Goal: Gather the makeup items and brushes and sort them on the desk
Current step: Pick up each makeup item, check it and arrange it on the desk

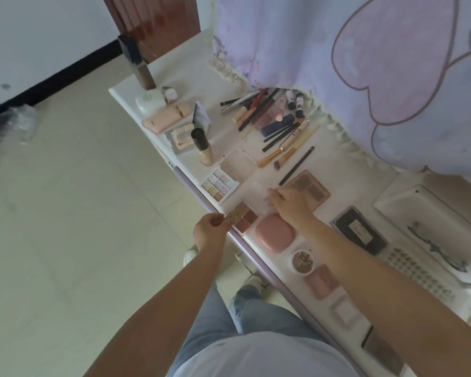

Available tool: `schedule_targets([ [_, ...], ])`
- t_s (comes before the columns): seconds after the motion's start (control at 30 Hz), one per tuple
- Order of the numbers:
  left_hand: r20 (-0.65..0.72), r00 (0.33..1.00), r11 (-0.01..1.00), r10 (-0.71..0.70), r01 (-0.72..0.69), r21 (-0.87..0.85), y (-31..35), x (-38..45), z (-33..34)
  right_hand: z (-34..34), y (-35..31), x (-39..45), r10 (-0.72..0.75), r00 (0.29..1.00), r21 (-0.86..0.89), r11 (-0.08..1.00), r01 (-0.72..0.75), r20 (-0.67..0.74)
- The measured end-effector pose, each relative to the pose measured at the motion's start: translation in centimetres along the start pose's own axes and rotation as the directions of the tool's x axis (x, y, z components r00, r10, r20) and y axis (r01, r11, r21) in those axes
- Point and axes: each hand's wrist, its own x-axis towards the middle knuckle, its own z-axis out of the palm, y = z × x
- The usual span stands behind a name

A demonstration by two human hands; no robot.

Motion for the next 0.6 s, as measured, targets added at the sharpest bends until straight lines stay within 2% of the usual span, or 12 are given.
schedule_targets([
  [0.13,-0.048,0.999,0.997,0.022,-0.019,0.069,0.2,0.3,0.3,0.0,0.5,0.5,-0.014,1.000,-0.140,0.990,0.013,-0.007],
  [0.27,-0.029,0.999,0.997,0.028,-0.026,0.079,0.3,0.6,0.5,-0.2,0.7,0.0,-0.007,0.998,-0.104,0.995,0.000,-0.065],
  [0.33,-0.009,0.999,0.997,0.038,-0.038,0.074,0.2,0.4,0.5,-0.3,0.9,-1.2,-0.061,0.996,-0.223,0.974,0.045,-0.069],
  [0.4,0.005,0.998,0.995,0.061,-0.061,0.083,-0.2,0.0,0.3,0.1,1.4,-3.0,-0.073,0.997,-0.355,0.932,0.075,0.019],
  [0.5,0.029,0.992,0.985,0.121,-0.124,0.121,-1.0,-0.6,-0.2,1.8,2.5,-5.6,-0.013,0.994,-0.619,0.782,0.080,0.111],
  [0.53,0.035,0.989,0.980,0.144,-0.147,0.134,-1.2,-0.8,-0.4,2.3,2.9,-5.8,-0.019,0.995,-0.657,0.750,0.079,0.098],
  [0.6,0.054,0.981,0.967,0.189,-0.195,0.162,-1.4,-1.5,-0.8,2.8,3.6,-5.8,-0.038,0.997,-0.632,0.771,0.075,0.072],
])
